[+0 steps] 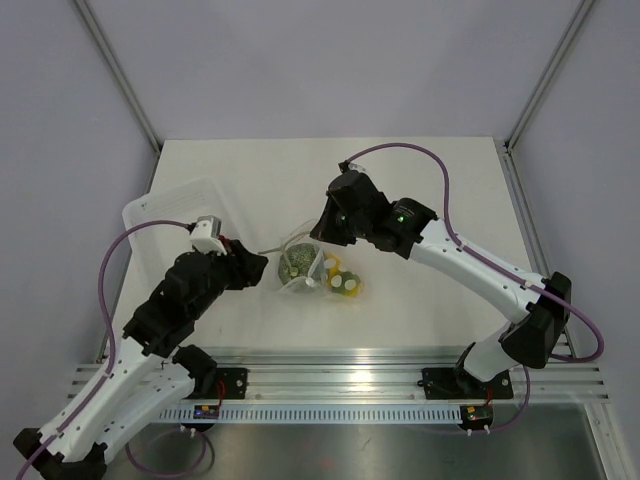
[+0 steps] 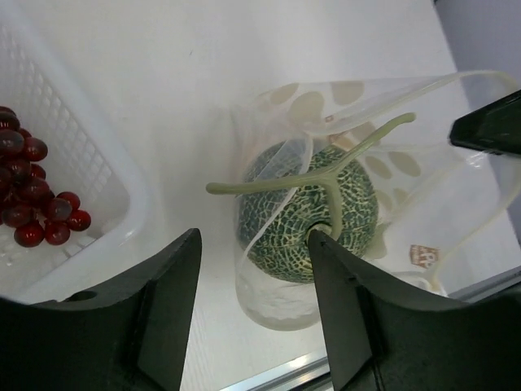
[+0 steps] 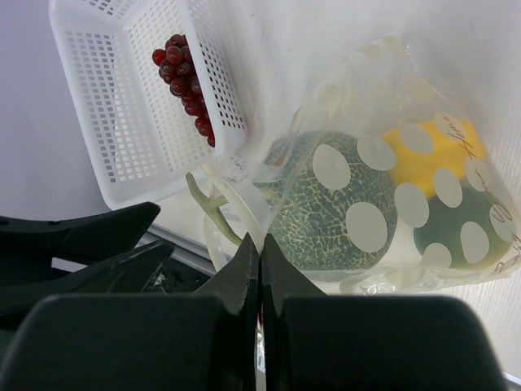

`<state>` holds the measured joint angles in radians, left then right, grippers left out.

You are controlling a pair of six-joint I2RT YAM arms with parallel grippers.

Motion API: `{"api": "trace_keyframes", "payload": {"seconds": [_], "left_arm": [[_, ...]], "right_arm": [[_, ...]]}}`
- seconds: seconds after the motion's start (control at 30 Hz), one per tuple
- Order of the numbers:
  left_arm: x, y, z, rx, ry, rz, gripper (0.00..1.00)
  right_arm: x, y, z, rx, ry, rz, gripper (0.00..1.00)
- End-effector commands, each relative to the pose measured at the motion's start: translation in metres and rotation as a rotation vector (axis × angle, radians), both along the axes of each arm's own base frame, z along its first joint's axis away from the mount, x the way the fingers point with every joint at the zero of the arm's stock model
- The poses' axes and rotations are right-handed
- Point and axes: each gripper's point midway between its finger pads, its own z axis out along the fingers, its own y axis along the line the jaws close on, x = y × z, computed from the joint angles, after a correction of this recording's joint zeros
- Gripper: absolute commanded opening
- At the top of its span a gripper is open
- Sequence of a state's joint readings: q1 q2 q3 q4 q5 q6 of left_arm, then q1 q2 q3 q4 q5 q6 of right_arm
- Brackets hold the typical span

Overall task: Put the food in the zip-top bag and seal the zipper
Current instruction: Adjust the fake fruit in the zipper food storage bag.

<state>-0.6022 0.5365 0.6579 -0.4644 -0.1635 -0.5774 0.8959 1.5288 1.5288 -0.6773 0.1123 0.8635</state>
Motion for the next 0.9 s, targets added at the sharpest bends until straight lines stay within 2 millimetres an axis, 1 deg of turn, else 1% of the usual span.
{"api": "trace_keyframes", "payload": {"seconds": [0.0, 0.2, 0.3, 0.33, 0.4, 0.43, 0.47, 0.5, 0.57, 0.6, 0.63, 0.67, 0.7, 0.73, 0.77, 0.8, 0.83, 0.87], "left_arm": [[0.006, -0.007, -0.013, 0.011, 0.036, -0.007, 0.59], [0.007, -0.016, -0.032, 0.024, 0.076, -0.043, 0.54], [0.006, -0.021, -0.045, 0.026, 0.108, -0.061, 0.50], [0.005, -0.024, -0.045, 0.017, 0.108, -0.078, 0.48], [0.005, -0.026, -0.052, 0.015, 0.122, -0.086, 0.46], [0.006, -0.028, -0.054, 0.014, 0.126, -0.088, 0.40], [0.006, -0.028, -0.057, 0.016, 0.132, -0.088, 0.36], [0.007, -0.030, -0.057, 0.016, 0.130, -0.092, 0.30], [0.011, -0.029, -0.052, 0.041, 0.118, -0.093, 0.00], [0.017, -0.030, -0.023, 0.029, 0.064, -0.089, 0.00], [0.021, -0.027, -0.010, 0.045, 0.043, -0.074, 0.00], [0.025, -0.026, 0.007, 0.072, 0.006, -0.080, 0.00], [0.030, -0.027, 0.033, 0.067, -0.039, -0.081, 0.00], [0.030, -0.028, 0.083, 0.036, -0.116, -0.093, 0.00], [0.034, -0.033, 0.101, 0.052, -0.133, -0.114, 0.00], [0.034, -0.036, 0.118, 0.043, -0.152, -0.134, 0.00], [0.027, -0.042, 0.146, 0.017, -0.185, -0.179, 0.00], [0.028, -0.046, 0.149, 0.014, -0.176, -0.192, 0.00]], "right_arm": [[0.003, 0.003, 0.031, 0.082, -0.061, -0.002, 0.00], [0.002, 0.002, 0.030, 0.079, -0.060, 0.001, 0.00], [0.002, 0.003, 0.031, 0.082, -0.061, 0.000, 0.00], [0.002, 0.003, 0.030, 0.079, -0.060, -0.001, 0.00], [0.002, 0.003, 0.031, 0.081, -0.060, 0.000, 0.00], [0.003, 0.003, 0.030, 0.078, -0.058, 0.000, 0.00], [0.002, 0.002, 0.030, 0.077, -0.060, 0.000, 0.00], [0.002, 0.003, 0.029, 0.075, -0.062, 0.003, 0.00], [0.003, 0.002, 0.029, 0.067, -0.065, 0.004, 0.00], [0.004, 0.001, 0.030, 0.060, -0.072, 0.006, 0.00], [0.008, -0.003, 0.031, 0.039, -0.084, 0.011, 0.00], [0.009, -0.006, 0.037, 0.027, -0.091, 0.012, 0.00], [0.012, -0.010, 0.043, 0.016, -0.107, 0.010, 0.00], [0.013, -0.012, 0.051, 0.003, -0.137, 0.025, 0.00], [0.013, -0.014, 0.067, 0.016, -0.164, 0.030, 0.00], [0.010, -0.015, 0.075, 0.014, -0.188, 0.053, 0.00], [0.008, -0.015, 0.082, 0.031, -0.206, 0.066, 0.00], [0.004, -0.018, 0.091, 0.055, -0.223, 0.071, 0.00]]}}
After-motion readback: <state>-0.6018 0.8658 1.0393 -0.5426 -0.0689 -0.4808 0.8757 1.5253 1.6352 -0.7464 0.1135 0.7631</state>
